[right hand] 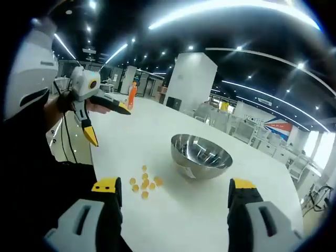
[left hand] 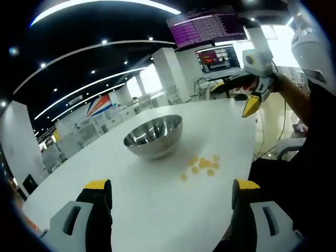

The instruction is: Pick up the QQ candy scattered on the table and place it into the stainless steel bowl on the table

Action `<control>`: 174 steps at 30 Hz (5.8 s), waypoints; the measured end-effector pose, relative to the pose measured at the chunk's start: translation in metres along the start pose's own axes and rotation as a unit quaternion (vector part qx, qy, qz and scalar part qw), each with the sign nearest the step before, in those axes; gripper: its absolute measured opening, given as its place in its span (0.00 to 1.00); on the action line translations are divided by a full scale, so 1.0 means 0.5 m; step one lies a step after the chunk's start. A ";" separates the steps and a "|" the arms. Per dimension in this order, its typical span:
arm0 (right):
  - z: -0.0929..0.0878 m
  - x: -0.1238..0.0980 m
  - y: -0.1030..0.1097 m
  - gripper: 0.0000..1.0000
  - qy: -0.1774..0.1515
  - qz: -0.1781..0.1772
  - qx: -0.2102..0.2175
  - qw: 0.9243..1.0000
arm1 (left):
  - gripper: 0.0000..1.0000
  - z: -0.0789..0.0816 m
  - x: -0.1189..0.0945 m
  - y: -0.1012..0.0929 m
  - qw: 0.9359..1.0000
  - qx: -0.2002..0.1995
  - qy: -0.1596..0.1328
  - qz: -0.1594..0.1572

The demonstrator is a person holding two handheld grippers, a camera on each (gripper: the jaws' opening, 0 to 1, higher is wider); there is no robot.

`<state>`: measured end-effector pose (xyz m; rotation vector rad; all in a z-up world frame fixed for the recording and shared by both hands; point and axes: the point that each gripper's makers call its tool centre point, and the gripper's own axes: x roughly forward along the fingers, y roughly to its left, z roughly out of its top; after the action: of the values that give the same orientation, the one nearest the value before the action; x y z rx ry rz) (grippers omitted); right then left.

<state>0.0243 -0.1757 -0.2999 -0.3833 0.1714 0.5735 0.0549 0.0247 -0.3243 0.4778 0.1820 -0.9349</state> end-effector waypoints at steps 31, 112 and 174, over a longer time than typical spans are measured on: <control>-0.005 -0.002 0.004 0.77 0.004 0.000 -0.004 1.000 | 0.95 -0.001 -0.003 -0.002 1.000 0.003 0.002 0.002; -0.156 0.179 0.138 0.06 0.045 0.107 0.036 0.993 | 0.94 0.007 -0.002 -0.002 1.000 -0.008 -0.007 0.013; 0.319 -0.016 -0.013 0.04 -0.167 0.050 -0.003 0.985 | 0.92 0.009 -0.035 0.028 0.999 0.001 -0.007 0.044</control>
<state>0.0292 -0.1211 -0.1501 -0.2799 -0.1346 0.7285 0.0557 0.0422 -0.3101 0.4766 0.1472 -0.8529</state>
